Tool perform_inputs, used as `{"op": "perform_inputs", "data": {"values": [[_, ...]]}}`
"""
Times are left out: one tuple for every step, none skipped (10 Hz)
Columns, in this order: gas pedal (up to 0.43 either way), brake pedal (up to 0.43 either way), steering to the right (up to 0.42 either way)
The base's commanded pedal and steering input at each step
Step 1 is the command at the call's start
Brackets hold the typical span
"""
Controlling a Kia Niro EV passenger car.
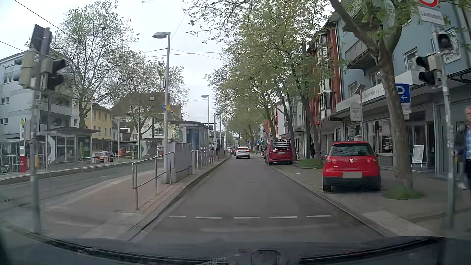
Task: Follow the waypoints while adhering to traffic rules and regulations
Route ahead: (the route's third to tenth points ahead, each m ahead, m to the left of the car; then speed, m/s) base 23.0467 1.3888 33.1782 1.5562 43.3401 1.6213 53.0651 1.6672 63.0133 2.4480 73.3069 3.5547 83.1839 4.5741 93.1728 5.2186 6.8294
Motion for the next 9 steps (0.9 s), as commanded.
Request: {"op": "perform_inputs", "data": {"values": [[0.087,0.0,-0.004],[0.079,0.0,-0.004],[0.079,0.0,-0.004],[0.079,0.0,-0.004],[0.079,0.0,-0.004],[0.079,0.0,-0.004],[0.067,0.0,-0.004],[0.067,0.0,-0.004],[0.067,0.0,-0.003]]}}
